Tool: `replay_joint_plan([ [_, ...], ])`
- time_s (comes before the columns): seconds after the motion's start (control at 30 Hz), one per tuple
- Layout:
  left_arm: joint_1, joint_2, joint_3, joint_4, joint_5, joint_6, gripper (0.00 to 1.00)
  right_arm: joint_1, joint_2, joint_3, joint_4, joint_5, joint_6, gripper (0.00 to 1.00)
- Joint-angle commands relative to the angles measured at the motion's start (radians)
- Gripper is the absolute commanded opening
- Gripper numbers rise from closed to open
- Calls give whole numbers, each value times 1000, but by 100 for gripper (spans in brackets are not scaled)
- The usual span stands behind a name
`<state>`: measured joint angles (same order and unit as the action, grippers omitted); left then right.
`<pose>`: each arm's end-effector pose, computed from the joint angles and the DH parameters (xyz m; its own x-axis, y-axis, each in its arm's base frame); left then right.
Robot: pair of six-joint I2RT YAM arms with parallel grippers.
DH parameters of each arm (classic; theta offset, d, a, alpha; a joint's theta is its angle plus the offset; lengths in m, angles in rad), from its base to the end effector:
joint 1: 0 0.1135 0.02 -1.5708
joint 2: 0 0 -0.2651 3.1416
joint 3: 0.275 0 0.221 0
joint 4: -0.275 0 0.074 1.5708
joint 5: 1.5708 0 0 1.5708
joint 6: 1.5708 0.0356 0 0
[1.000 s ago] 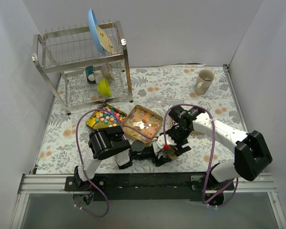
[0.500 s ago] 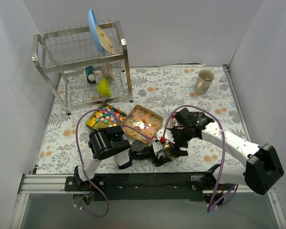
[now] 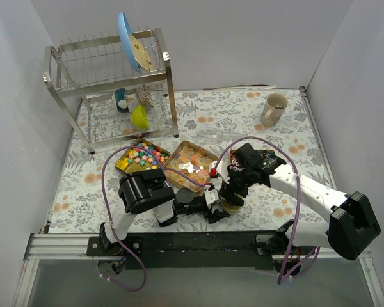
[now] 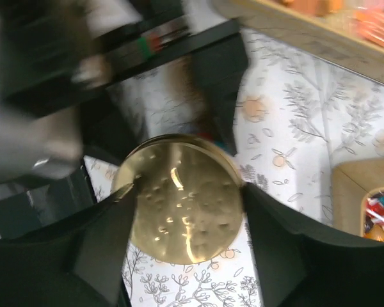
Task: Pack the candies
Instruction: Screw the bottle lid onto the packing bottle.
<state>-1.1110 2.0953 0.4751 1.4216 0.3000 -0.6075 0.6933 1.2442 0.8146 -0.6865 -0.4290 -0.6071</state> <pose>0.1273 -0.2808 0.1063 -0.6340 0.0514 -0.7717 0.7585 0.2358 -0.6075 0.1444 0.1392 0.2350 -0.1558 -0.8040 -0.5739 -0.9869 0.1510 0.0564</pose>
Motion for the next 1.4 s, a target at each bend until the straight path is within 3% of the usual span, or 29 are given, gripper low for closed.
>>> replay_joint_plan([
  [0.0,10,78,-52,116,-52,-3,0,11,11,3,7,-4,78,73],
  [0.13,11,72,-58,115,-45,0,0,5,-44,69,-37,54,72,89],
  [0.23,11,71,-56,109,-36,2,0,-27,-101,144,-68,59,46,94],
  [0.37,10,78,-56,108,-27,-3,0,-35,-166,189,-166,-16,-121,97],
  [0.47,11,83,-52,112,-24,-3,0,-34,-154,187,-289,-132,-455,98],
  [0.63,10,85,-52,108,-16,-8,0,-34,-23,228,-459,-140,-848,98],
  [0.87,10,91,-50,112,-33,2,0,-34,49,167,-401,-96,-980,98],
  [1.37,11,106,-49,125,-47,5,0,-34,150,132,-349,-126,-944,98],
])
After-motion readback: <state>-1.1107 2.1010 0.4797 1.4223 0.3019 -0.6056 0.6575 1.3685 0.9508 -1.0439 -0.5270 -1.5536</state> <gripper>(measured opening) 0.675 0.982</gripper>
